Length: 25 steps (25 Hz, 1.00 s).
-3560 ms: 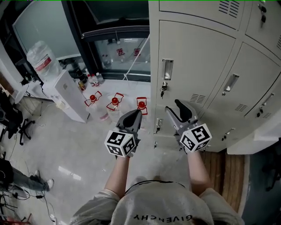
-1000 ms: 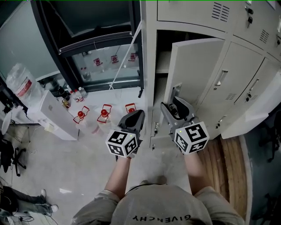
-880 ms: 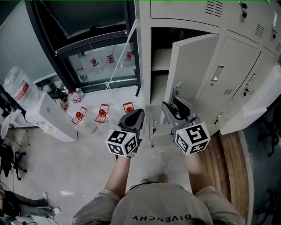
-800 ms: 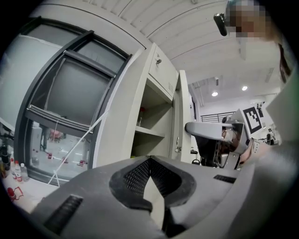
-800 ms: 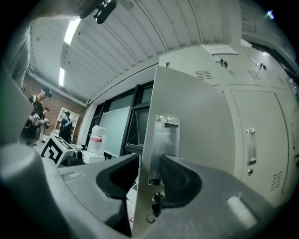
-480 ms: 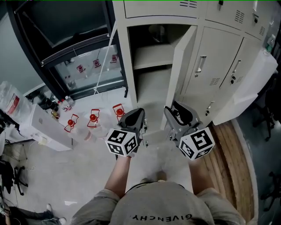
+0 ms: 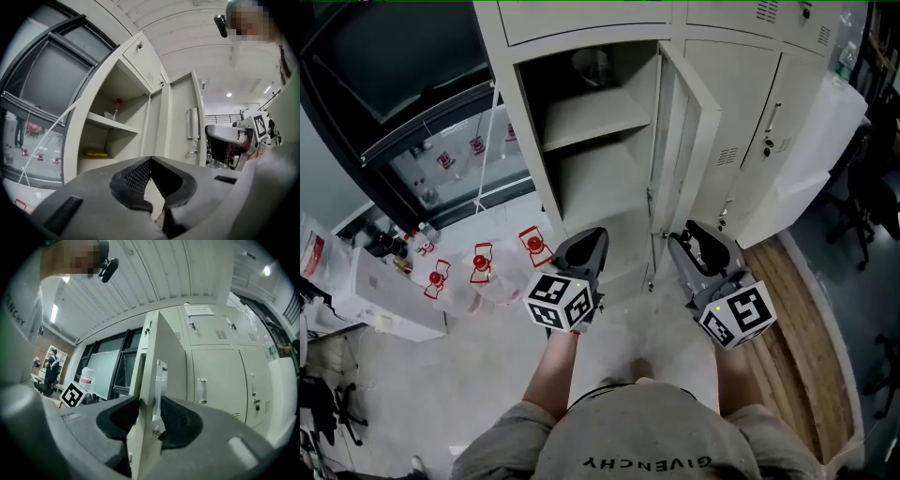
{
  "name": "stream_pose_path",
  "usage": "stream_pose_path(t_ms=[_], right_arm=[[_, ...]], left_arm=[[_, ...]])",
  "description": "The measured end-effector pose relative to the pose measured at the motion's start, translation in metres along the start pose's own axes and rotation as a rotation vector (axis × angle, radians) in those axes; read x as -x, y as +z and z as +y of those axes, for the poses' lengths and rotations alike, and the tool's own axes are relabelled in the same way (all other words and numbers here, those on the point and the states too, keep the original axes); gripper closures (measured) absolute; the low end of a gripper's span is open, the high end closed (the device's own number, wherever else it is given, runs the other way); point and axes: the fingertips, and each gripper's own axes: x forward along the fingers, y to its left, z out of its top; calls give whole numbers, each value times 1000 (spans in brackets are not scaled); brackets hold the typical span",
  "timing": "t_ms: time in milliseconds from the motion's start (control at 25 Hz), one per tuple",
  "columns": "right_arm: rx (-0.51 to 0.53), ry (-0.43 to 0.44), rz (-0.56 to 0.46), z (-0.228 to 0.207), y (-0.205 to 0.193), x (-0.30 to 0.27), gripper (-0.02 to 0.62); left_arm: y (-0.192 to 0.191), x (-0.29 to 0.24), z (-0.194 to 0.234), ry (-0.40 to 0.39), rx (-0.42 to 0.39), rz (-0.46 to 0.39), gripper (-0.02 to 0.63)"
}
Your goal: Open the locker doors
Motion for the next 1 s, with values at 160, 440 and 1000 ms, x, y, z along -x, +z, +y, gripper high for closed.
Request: stream_pose_path(t_ms=[160,440,1000], right_arm=[[-13,-73,-5,-25,-1,21,463],[-49,-246,-17,-81,-5,53,511],[-16,-406,-16,-175,-19,67,572]], left_arm=[[-5,-13,-11,-31,4,9,607],[-11,-30,-26,-66,9,21,607],[-13,-31,-9,17,1,20,607]])
